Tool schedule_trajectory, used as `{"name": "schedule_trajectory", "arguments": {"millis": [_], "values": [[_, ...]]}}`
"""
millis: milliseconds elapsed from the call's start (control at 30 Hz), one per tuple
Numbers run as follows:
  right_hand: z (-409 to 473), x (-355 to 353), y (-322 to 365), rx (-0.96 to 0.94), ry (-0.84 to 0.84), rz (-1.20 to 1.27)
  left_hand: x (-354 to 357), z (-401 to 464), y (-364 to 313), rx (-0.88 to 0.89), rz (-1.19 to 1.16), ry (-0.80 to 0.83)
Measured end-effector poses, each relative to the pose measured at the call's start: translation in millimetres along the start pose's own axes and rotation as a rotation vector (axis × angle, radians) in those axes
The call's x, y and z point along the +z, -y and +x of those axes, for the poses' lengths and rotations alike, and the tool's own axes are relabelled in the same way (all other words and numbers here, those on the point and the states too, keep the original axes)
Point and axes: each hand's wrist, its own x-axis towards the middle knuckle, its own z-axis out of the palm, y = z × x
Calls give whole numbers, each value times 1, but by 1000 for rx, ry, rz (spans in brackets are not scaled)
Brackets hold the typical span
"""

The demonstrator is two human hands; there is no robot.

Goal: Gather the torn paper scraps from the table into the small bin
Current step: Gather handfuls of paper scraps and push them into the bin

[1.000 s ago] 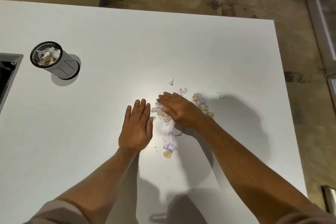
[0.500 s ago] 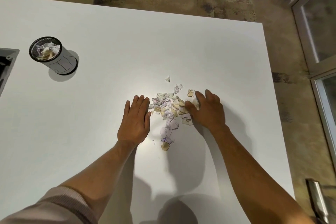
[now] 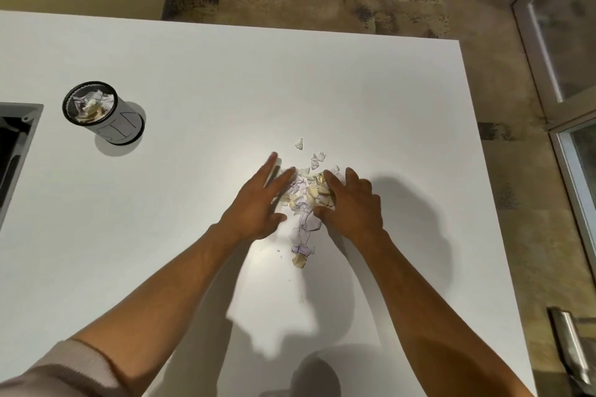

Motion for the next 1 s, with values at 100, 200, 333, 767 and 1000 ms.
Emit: {"name": "schedule_trajectory", "arguments": {"millis": [100, 200, 333, 767, 1000], "values": [[3, 4, 12, -4, 64, -45, 4, 30, -5, 23, 305, 232], [0, 11, 19, -23, 47, -86, 13, 37, -5, -19, 355, 294], [-11, 14, 25, -73, 16, -111, 15, 28, -15, -5, 216, 231], [-27, 5, 33, 112, -222, 634, -8, 0, -43, -387, -212, -70], [-45, -10, 54, 383, -178, 1223, -51, -12, -38, -587, -394, -154]]}}
